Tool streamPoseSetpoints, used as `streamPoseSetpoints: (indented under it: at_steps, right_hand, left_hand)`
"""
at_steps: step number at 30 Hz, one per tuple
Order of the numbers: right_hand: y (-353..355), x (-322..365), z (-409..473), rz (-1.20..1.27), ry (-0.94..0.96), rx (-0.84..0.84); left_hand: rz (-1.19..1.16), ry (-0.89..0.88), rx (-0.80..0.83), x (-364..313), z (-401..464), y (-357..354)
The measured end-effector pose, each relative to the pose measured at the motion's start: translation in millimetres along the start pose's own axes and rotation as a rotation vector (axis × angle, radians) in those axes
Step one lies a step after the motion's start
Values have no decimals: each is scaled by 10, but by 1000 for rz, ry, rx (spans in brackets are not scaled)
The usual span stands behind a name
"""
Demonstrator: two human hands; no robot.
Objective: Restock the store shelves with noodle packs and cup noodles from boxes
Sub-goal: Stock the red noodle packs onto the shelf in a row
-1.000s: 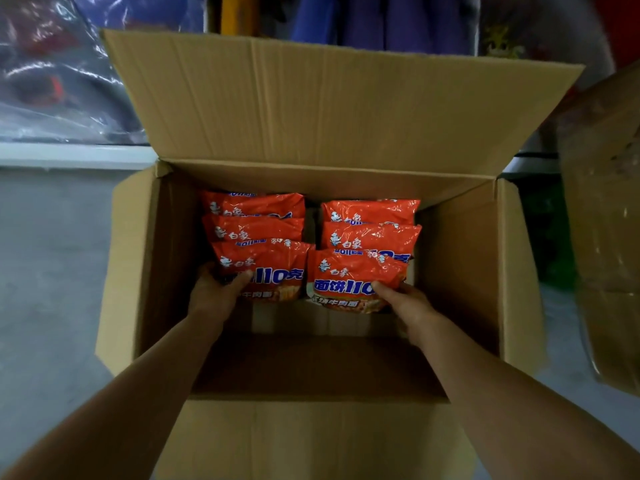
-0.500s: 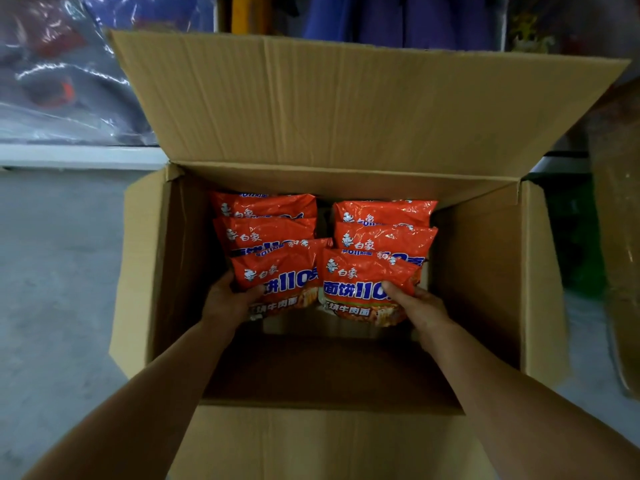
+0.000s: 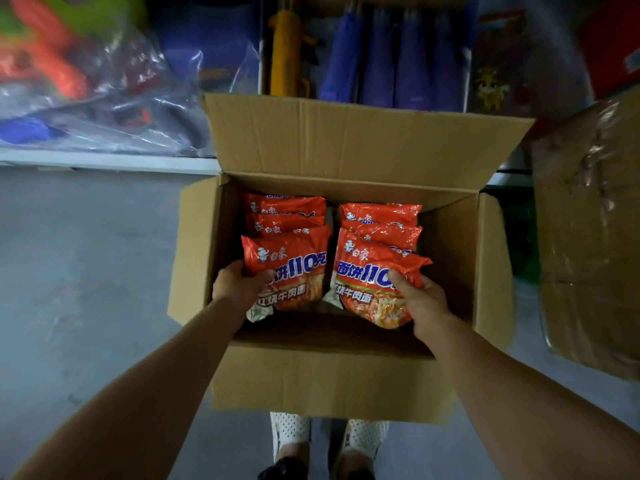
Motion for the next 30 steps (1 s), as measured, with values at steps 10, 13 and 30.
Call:
streamPoseSetpoints:
  at_steps: [10, 13, 30]
  right_hand:
    - [465, 803, -1198, 22, 48, -16]
    - [603, 1109, -1632, 59, 65, -1]
    - [1207, 3275, -4140, 240, 323, 157]
  left_hand:
    - [-232, 5, 72, -421, -1209, 860]
    - [-260, -19, 96, -555, -1666, 1125]
    - [-451, -261, 165, -1578, -4310, 2685]
Point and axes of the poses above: each hand's wrist, its own z-axis towards the middle knuckle, its own y-axis out of the back of the hand, x = y × z, the point moved 8 cm from there along z, towards the middle knuckle, and after that the axes turned 9 degrees about y, right-handed, at the moved point
